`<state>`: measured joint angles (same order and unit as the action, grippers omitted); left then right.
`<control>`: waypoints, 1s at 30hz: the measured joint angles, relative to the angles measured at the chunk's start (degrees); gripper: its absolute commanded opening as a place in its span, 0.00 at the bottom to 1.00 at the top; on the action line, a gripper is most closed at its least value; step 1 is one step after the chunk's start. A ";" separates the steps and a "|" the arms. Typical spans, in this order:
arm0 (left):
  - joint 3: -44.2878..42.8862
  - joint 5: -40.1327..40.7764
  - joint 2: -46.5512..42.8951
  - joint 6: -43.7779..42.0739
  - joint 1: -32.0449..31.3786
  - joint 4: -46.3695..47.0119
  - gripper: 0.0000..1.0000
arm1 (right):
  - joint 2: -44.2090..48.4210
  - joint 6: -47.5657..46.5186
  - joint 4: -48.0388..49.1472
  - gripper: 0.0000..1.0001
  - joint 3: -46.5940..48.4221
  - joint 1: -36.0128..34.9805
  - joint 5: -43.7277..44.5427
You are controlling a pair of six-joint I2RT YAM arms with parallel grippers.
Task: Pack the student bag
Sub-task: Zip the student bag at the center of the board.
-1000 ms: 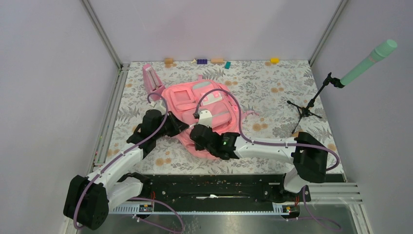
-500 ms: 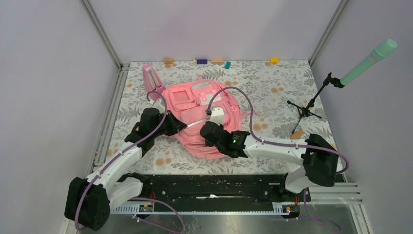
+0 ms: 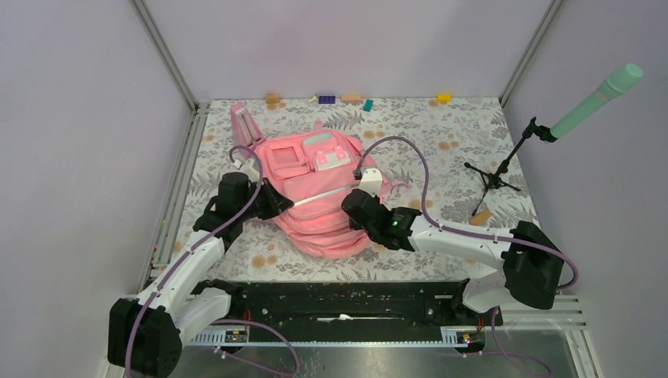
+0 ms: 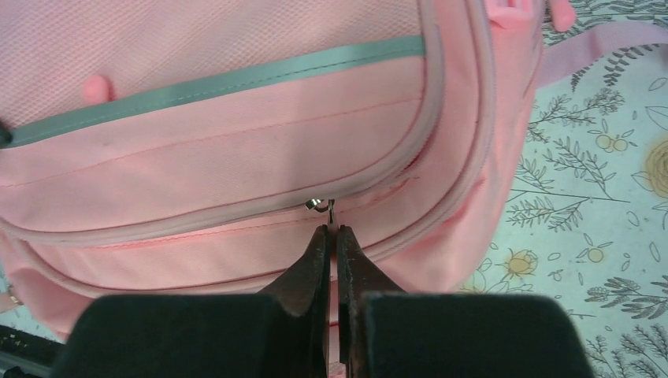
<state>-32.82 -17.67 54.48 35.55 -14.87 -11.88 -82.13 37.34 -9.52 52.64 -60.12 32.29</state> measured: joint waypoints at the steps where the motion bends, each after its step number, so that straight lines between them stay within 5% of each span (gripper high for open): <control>1: -0.28 -0.02 0.00 -0.20 0.04 -0.37 0.00 | 0.33 -0.17 -0.04 0.00 -0.37 0.52 -0.24; 6: -2.25 0.20 0.00 -1.73 0.07 -3.08 0.03 | 1.49 -1.11 0.07 0.00 -1.22 2.08 -1.51; 9: -3.78 1.07 -0.02 -4.11 0.66 -5.84 0.58 | 2.75 -3.26 0.17 0.00 -2.84 3.50 -1.62; 12: -6.78 1.60 0.00 -8.59 1.22 -10.08 0.76 | 4.66 -5.99 1.75 0.00 -5.35 4.68 -3.58; 19: -12.87 1.84 -2.29 -19.41 -2.19 -12.37 0.83 | 7.80 -10.78 2.58 0.00 -7.04 5.40 -8.33; 30: -16.09 3.78 1.53 -38.07 -30.03 -9.31 0.85 | 11.85 -11.61 4.83 0.00 -10.25 5.73 -13.90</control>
<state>-48.90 -13.89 56.01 -2.52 -44.91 -21.19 -70.28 25.74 -4.69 42.39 -54.39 18.39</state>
